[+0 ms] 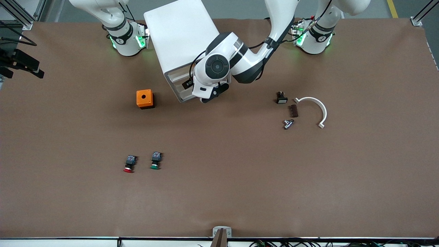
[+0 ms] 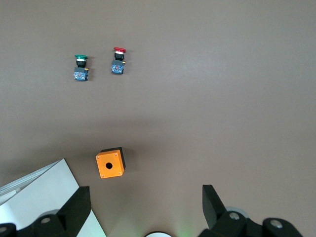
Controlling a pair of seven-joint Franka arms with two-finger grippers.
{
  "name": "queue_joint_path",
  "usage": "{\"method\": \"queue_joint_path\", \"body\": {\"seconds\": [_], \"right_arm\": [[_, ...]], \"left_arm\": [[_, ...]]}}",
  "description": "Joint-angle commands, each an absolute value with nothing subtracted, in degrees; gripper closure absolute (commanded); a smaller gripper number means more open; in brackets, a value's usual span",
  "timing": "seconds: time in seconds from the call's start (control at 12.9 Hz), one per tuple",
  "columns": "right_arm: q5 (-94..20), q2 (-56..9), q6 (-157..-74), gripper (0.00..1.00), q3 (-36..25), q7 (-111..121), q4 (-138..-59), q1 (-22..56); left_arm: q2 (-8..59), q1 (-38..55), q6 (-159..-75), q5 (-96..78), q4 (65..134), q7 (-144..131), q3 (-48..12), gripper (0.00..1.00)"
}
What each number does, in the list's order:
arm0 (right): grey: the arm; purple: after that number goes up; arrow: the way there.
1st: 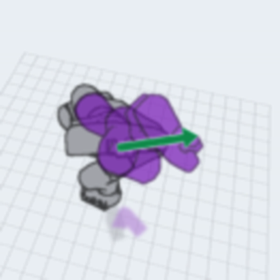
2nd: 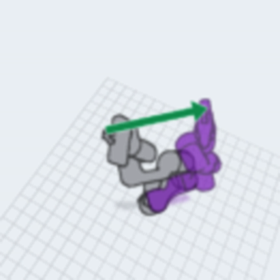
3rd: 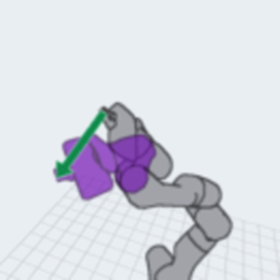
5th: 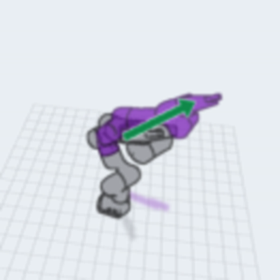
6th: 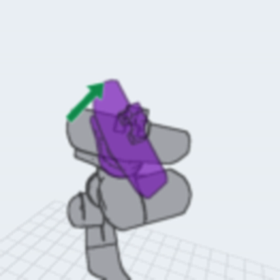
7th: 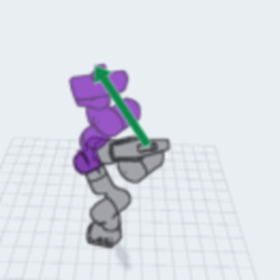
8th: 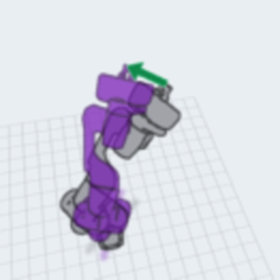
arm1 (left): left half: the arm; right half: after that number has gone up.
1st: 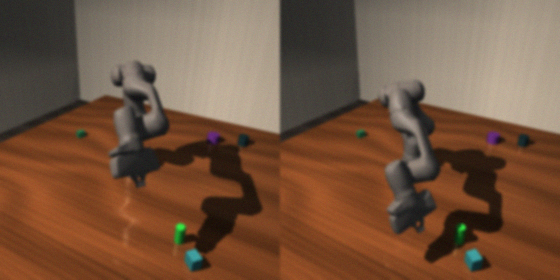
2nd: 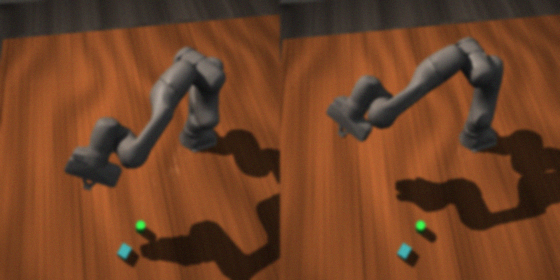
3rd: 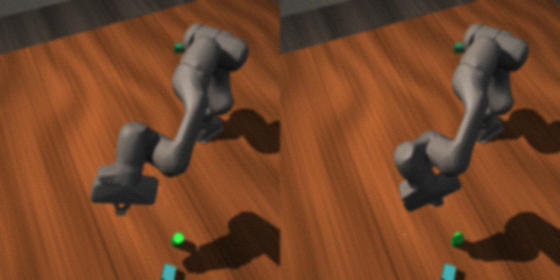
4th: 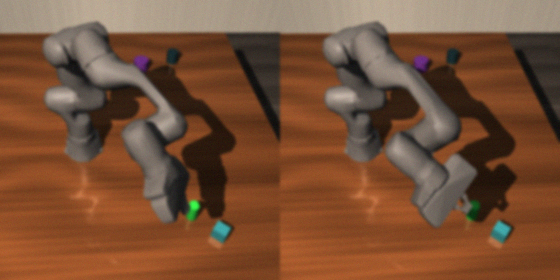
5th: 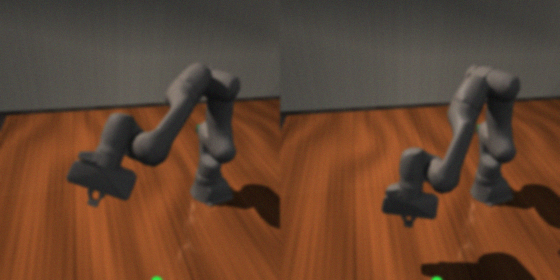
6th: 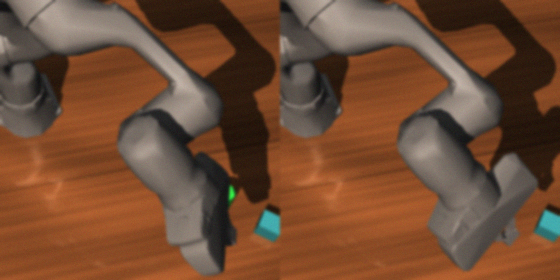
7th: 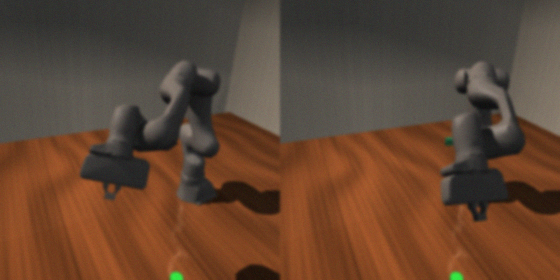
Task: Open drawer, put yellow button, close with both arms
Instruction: 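Push the drawer shut with the left gripper toward the cabinet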
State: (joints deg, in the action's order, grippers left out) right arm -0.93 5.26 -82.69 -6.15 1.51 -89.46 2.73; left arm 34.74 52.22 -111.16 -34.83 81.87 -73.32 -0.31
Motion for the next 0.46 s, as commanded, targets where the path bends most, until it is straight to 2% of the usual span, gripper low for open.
{"method": "queue_joint_path", "body": {"seconds": [0.0,0.39], "right_arm": [[0.00,7.12,-83.85,0.00,-1.76,1.93,-91.58,-2.10],[0.00,7.12,-83.85,0.00,-0.79,2.02,-91.67,-3.60]], "left_arm": [[34.28,53.35,-111.88,-40.33,83.40,-74.36,-0.26,0.00],[34.01,52.91,-111.88,-39.73,83.58,-73.92,0.09,0.00]]}}
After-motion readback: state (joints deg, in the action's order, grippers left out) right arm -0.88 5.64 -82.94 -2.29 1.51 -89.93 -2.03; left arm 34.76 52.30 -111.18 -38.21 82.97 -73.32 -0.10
